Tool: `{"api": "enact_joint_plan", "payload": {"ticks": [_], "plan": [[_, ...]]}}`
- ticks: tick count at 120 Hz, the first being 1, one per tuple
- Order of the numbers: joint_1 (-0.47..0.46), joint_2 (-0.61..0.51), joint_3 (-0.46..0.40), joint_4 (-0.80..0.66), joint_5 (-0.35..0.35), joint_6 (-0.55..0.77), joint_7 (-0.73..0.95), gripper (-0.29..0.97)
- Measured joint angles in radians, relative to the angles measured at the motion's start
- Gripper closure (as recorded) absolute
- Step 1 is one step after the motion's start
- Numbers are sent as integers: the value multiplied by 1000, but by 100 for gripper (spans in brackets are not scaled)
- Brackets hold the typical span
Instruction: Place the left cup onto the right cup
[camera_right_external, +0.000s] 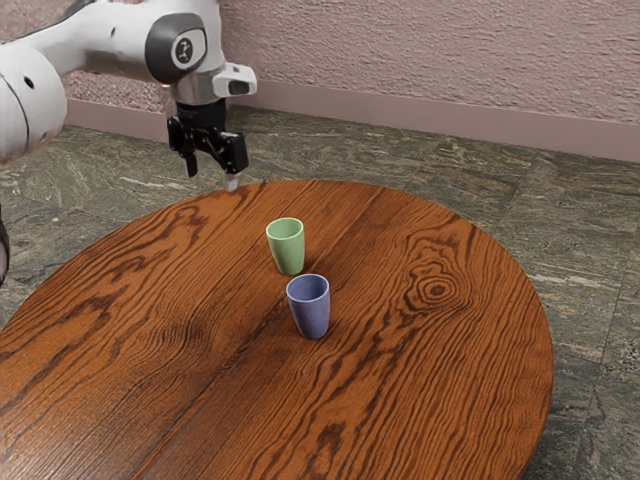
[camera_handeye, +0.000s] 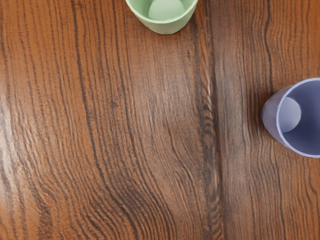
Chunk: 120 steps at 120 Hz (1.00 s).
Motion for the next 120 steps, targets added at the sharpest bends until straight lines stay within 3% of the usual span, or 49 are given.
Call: {"api": "enact_joint_plan", "payload": {"ticks": [38, 72, 120], "plan": [[124, 181, -13, 2, -64, 152, 30, 2], [137, 235, -24, 9, -102, 231, 51, 2], [133, 444, -92, 316, -147, 209, 66, 2]]}}
